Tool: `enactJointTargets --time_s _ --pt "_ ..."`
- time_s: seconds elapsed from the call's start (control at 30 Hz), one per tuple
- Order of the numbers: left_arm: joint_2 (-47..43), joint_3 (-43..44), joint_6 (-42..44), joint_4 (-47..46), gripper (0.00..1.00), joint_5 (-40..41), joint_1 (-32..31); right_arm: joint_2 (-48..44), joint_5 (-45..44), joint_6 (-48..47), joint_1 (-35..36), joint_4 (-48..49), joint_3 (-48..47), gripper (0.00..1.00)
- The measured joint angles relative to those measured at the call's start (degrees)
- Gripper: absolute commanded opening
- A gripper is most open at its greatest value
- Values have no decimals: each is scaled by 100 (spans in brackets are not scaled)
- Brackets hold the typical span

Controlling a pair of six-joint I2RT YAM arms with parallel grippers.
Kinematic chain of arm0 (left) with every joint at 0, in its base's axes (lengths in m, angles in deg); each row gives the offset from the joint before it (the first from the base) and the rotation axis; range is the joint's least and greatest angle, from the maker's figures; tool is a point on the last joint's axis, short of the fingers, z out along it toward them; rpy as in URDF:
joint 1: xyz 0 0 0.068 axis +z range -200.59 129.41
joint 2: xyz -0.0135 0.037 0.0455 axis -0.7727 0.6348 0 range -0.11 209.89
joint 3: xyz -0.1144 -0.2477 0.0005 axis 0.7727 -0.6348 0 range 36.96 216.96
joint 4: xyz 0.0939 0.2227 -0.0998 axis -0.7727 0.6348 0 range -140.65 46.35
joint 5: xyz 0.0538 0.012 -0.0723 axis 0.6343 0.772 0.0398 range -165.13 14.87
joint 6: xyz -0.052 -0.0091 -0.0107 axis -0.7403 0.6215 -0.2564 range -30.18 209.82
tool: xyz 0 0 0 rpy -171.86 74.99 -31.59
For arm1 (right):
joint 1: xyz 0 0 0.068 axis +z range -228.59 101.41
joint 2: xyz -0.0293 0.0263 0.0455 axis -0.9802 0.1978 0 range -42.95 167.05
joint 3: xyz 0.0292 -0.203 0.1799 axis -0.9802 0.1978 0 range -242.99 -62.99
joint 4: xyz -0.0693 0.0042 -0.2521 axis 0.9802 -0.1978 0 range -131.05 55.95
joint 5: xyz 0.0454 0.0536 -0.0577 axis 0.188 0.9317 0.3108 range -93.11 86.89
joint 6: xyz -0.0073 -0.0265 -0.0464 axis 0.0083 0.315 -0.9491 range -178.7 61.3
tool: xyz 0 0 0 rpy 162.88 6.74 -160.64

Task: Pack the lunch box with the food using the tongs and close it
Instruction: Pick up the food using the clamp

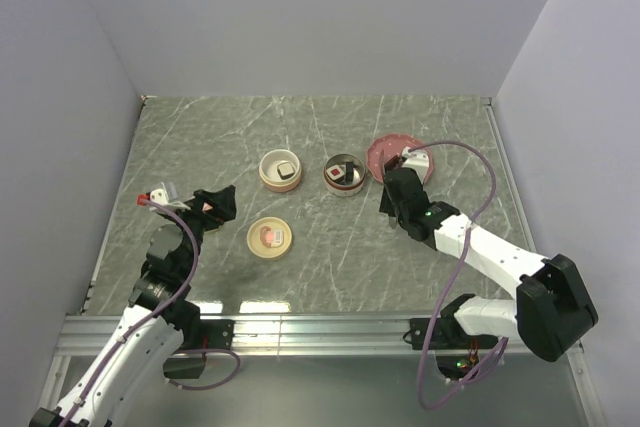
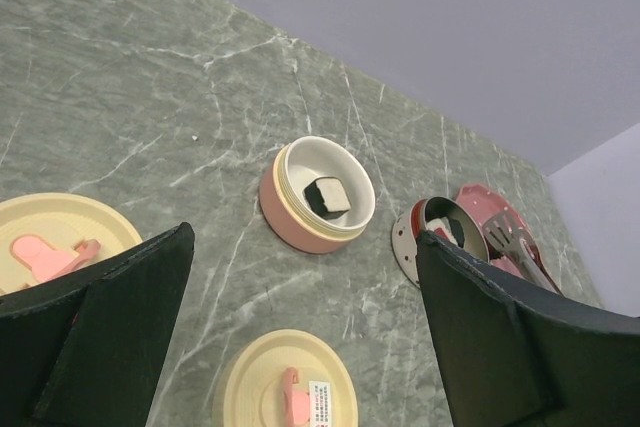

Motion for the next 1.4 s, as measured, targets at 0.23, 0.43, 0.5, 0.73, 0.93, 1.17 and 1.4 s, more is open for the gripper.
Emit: enactJointTargets --time_s 0.23,0.43,0.5,0.73,0.93,1.17,1.4 --pt "-20 0 -2 11 99 -2 0 2 -17 101 0 -105 11 49" --pt "-173 0 -2 28 100 -2 0 240 -37 227 0 -212 9 49" --pt "-179 0 -2 26 99 -2 0 306 -37 258 0 -212 9 49" --pt "-177 0 -2 37 99 -2 0 599 -101 293 0 -332 -98 34" --pt "-177 0 -2 39 99 0 0 605 -144 280 0 -426 -249 15" --pt "-177 0 -2 39 100 0 0 470 -223 151 -2 -610 -334 9" --pt "-177 0 -2 37 100 0 0 -74 -229 -101 -24 -745 -476 5"
